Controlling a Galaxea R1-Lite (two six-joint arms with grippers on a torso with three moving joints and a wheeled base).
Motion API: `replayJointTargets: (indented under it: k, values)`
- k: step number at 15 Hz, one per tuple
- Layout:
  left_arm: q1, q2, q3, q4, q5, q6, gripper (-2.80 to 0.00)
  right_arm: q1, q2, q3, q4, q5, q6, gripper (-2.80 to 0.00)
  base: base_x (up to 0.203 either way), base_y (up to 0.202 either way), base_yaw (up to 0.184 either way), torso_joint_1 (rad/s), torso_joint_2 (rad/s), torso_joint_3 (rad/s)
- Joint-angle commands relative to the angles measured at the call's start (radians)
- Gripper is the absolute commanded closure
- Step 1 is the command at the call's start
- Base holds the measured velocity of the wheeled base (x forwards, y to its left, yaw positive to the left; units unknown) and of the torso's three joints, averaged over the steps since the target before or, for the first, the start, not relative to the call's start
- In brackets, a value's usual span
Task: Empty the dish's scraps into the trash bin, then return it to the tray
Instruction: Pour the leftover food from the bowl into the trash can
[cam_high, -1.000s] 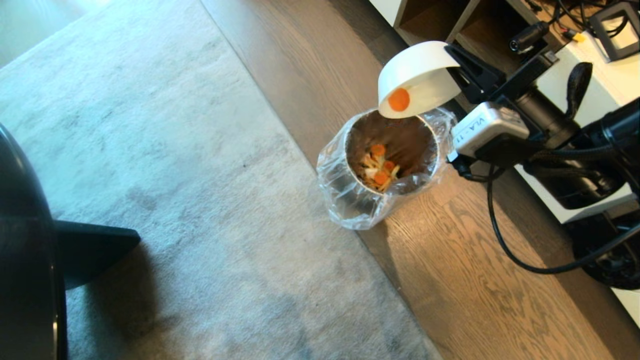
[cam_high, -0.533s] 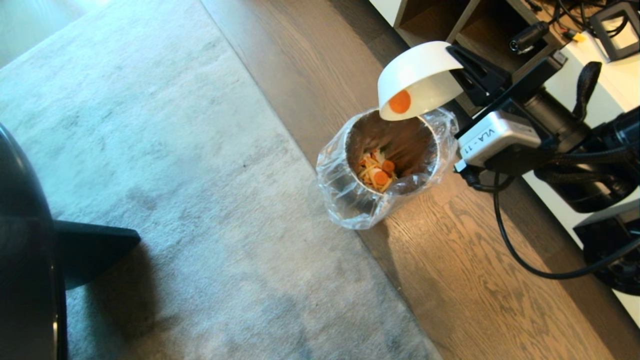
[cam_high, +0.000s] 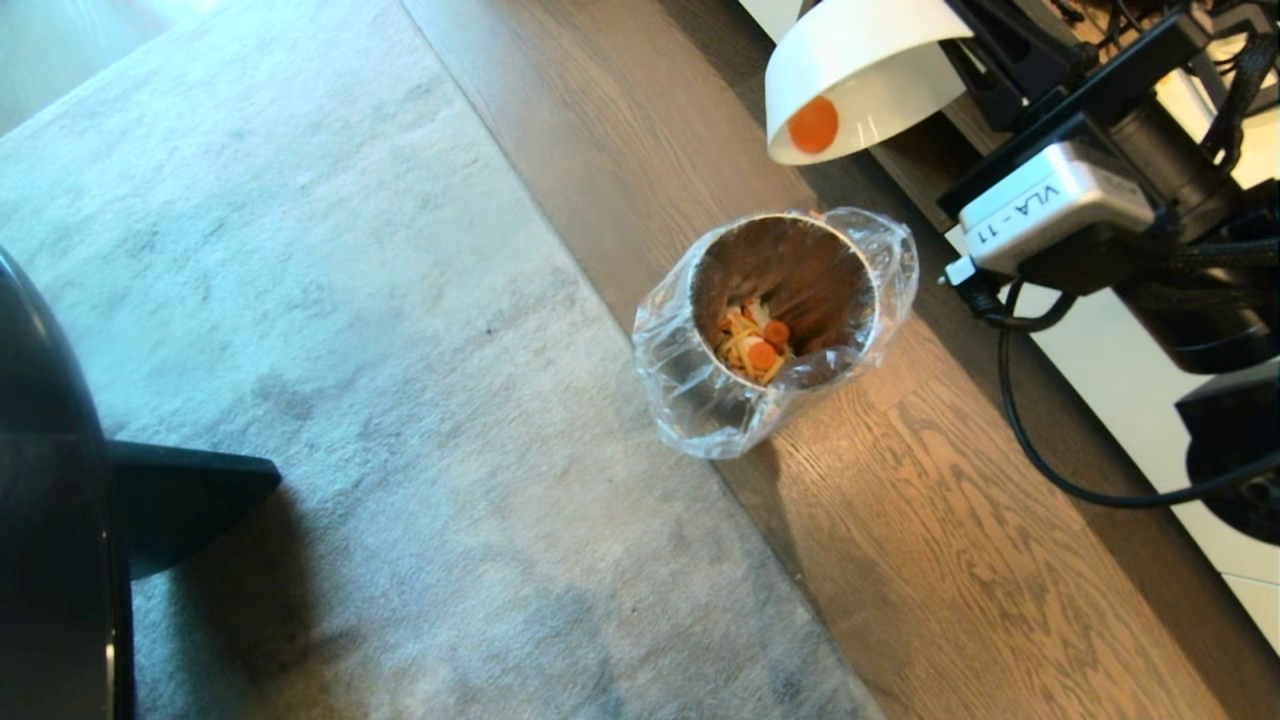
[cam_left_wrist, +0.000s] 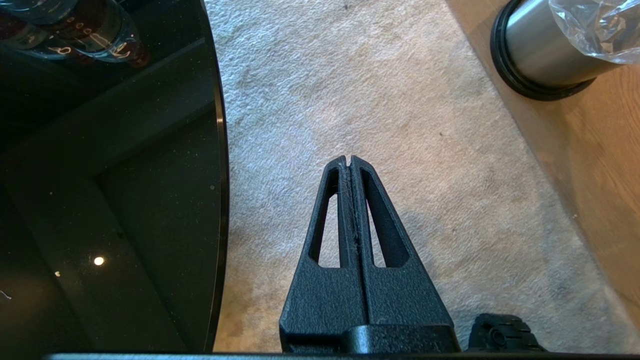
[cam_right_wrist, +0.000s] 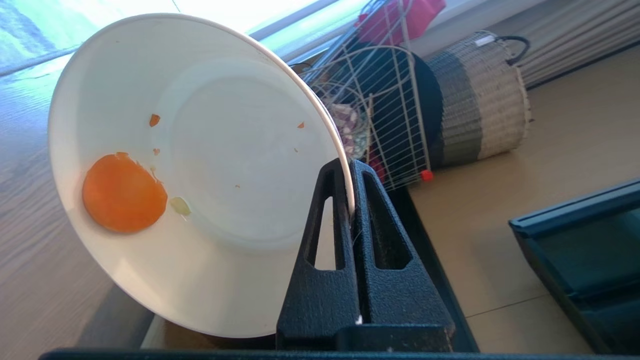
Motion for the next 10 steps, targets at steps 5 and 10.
replayJointTargets:
  k: [5, 10]
  values:
    - [0.0, 0.0, 0.0, -0.001, 0.001, -0.001, 0.0, 0.015, -0.095, 0.035, -0.046, 0.005, -0.002, 0.0, 0.0, 0.0, 0.0, 0.0, 0.0, 0.0]
    - [0.0, 0.0, 0.0, -0.001, 0.001, -0.001, 0.0, 0.047, -0.104, 0.046, -0.046, 0.005, -0.004, 0.0, 0.0, 0.0, 0.0, 0.0, 0.0, 0.0]
